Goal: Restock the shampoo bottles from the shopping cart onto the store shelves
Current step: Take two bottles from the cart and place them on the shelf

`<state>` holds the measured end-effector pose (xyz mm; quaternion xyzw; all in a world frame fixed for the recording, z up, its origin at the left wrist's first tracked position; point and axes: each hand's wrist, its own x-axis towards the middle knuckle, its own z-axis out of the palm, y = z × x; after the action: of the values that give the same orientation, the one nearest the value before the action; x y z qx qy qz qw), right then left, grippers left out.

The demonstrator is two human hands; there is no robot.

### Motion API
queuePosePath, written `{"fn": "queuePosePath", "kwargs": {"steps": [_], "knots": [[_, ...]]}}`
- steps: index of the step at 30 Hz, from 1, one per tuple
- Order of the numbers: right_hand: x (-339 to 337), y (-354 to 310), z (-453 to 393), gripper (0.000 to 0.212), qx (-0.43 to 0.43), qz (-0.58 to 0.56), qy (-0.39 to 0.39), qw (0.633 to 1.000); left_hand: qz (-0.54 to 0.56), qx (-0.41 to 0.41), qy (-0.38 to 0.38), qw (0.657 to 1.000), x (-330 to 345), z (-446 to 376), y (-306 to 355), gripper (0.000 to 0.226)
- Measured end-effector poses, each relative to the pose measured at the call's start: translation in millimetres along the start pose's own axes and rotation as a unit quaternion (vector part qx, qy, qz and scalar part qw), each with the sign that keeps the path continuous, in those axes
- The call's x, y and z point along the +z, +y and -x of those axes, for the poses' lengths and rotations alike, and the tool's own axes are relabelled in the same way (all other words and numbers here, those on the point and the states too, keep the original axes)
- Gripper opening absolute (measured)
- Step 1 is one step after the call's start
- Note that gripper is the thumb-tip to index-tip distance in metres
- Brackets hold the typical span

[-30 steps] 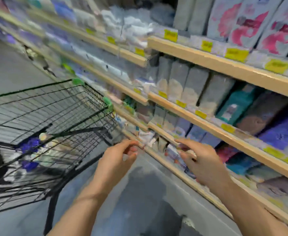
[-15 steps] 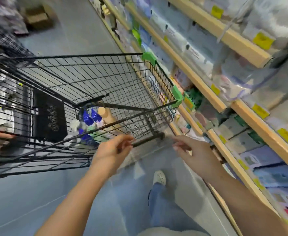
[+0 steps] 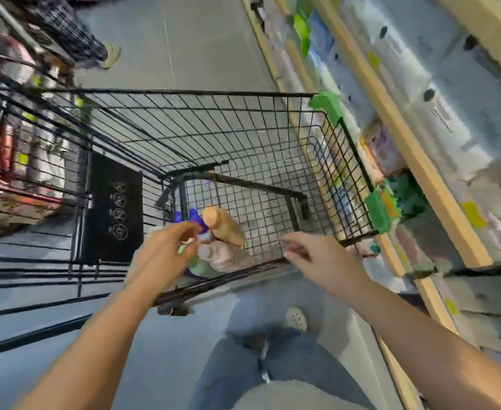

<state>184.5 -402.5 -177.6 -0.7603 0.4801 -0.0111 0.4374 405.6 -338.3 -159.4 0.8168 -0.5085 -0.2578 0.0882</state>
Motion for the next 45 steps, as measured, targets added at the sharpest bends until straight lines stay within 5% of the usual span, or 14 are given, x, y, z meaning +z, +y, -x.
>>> {"fn": "queuePosePath", "kwargs": {"steps": [4,11,22,26,32,40,45], "knots": [[12.2,-8.1,-27.2,0.035,0.017,-0.001,-0.027,0.999,-0.025,-0.005,-0.037,0.999,-2.9,-26.4,-15.0,0.028],[59.1,-29.5,-72.0,0.033,0.092,-0.011,-0.062,0.994,-0.09,0.124,-0.145,0.978,8.1,-100.1,-51.5,0.04],[144.4,-63.7,-141.4,0.031,0.164,0.106,-0.138,0.971,-0.221,0.346,-0.302,0.861,48.6,-177.0,-76.7,0.059],[162.0,-64.5,-160.2,0.041,0.158,0.187,-0.203,0.948,-0.21,0.359,-0.325,0.849,60.3,-187.0,-82.0,0.055],[170.7,-59.5,-178.3,0.026,0.16,0.251,-0.227,0.927,-0.17,0.338,-0.346,0.859,70.0,-195.0,-79.6,0.052],[121.9,-23.2,-168.3,0.03,0.233,0.197,-0.168,0.937,-0.149,0.333,-0.333,0.869,86.6,-205.0,-64.8,0.052],[110.3,-11.4,-177.1,0.036,0.312,0.123,-0.207,0.919,-0.223,0.338,-0.372,0.835,92.1,-208.4,-53.7,0.06]]}}
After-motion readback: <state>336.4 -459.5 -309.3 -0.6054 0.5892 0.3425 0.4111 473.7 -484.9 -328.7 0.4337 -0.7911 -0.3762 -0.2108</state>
